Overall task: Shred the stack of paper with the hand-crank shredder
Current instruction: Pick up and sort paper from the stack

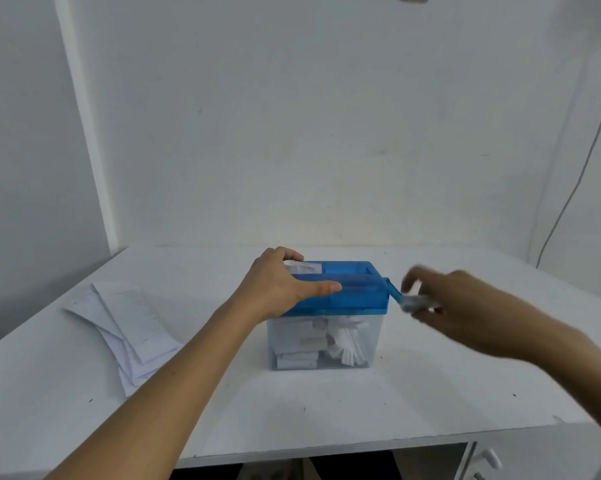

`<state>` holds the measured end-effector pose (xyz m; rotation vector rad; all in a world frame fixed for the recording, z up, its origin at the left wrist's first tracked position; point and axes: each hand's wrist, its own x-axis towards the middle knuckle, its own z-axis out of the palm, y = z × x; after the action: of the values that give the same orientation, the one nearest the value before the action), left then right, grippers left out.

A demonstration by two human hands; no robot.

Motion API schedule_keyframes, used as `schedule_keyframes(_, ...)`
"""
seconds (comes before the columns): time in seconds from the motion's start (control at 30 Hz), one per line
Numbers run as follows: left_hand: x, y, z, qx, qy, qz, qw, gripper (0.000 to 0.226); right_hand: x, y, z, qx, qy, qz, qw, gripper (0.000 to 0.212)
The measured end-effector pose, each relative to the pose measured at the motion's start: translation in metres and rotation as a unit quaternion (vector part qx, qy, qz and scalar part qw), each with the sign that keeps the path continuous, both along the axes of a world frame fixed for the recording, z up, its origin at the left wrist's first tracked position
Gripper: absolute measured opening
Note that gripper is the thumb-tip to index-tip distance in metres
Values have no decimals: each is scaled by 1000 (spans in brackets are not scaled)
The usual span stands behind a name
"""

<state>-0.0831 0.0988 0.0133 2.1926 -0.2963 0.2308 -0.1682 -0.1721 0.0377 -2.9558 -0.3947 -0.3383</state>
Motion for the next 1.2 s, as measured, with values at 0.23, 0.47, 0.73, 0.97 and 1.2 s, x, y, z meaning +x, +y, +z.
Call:
schedule_keyframes(0.23,4,1,-4,4,-2,0,1000,95,33,1,30,116,-168,11,979,16)
schedule_keyframes(0.47,2,1,-3,6,-2,0,1000,94,75,9,-5,144,-228,-5,963,27)
schedule_keyframes(0.73,1,0,-3,0,-8,-3,1000,92,88,17,-40,84,-91,-34,992,63)
schedule_keyframes(0.97,-2,-2,-4,-12,-14,8,1000,88,60,20,-97,74,24,-31,996,52)
schedule_keyframes(1.2,-4,-2,-4,-10,-10,11,1000,87,36,10,-89,37,29,-39,998,31)
